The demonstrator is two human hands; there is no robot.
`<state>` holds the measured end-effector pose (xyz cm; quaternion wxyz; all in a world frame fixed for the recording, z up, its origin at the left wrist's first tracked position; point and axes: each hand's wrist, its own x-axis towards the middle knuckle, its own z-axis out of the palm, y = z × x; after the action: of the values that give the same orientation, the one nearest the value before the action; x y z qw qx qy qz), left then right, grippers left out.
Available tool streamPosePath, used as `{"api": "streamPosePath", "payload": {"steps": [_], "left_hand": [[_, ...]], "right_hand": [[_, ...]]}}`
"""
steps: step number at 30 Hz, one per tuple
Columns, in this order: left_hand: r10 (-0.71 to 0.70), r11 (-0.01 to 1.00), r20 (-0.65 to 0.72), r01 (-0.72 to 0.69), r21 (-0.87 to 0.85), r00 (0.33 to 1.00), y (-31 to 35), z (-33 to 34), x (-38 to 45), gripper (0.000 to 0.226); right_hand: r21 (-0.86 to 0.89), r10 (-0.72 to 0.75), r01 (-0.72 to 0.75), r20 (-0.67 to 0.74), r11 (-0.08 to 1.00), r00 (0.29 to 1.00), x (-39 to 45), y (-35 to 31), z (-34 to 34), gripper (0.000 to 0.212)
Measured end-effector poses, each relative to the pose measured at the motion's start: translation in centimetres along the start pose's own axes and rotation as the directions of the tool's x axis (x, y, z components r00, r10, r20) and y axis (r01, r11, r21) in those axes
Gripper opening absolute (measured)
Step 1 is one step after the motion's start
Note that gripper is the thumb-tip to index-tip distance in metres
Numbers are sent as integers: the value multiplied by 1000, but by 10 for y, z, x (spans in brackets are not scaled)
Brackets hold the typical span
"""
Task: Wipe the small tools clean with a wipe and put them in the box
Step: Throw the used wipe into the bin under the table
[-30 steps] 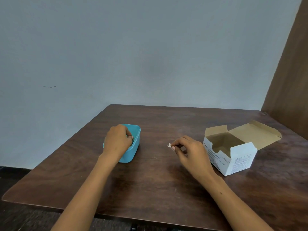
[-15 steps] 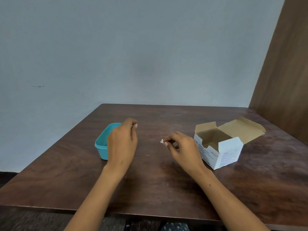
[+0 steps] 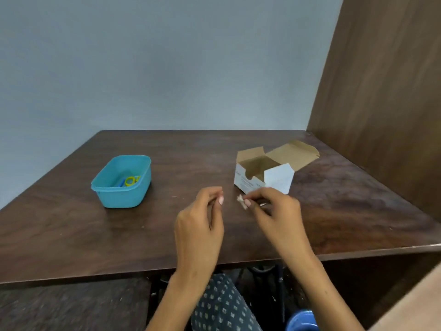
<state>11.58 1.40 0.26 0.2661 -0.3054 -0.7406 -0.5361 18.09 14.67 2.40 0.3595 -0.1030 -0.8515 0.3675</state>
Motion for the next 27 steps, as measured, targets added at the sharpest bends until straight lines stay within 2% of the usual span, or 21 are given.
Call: {"api": "streamPosePath", "payload": {"steps": [5, 8, 13, 18, 22, 27], "left_hand": [[32, 978, 115, -8, -211, 993, 42, 31, -62, 24], [38, 965, 260, 32, -260, 965, 55, 62, -98, 22], [1, 977, 522, 110, -182, 853, 47, 124, -151, 22], [-77, 984, 694, 168, -65, 716, 37, 168, -177, 19], [-94, 990, 756, 142, 2, 648, 38, 183, -179, 22], [-81, 993, 782, 122, 6, 618, 39, 184, -175, 22]], "right_hand": [[-48, 194, -198, -78, 979, 978, -80, 26, -58, 19], [-102, 344, -358, -133, 928, 930, -122, 57, -81, 21], [-271, 519, -580, -266, 768, 812, -175, 128, -95, 13], [-323, 682, -782, -383, 533, 623, -201, 214, -84, 9], [-374, 763, -841, -380, 391, 523, -207, 257, -79, 20], [-456, 796, -834, -354, 312, 491, -209, 270, -78, 25]]}}
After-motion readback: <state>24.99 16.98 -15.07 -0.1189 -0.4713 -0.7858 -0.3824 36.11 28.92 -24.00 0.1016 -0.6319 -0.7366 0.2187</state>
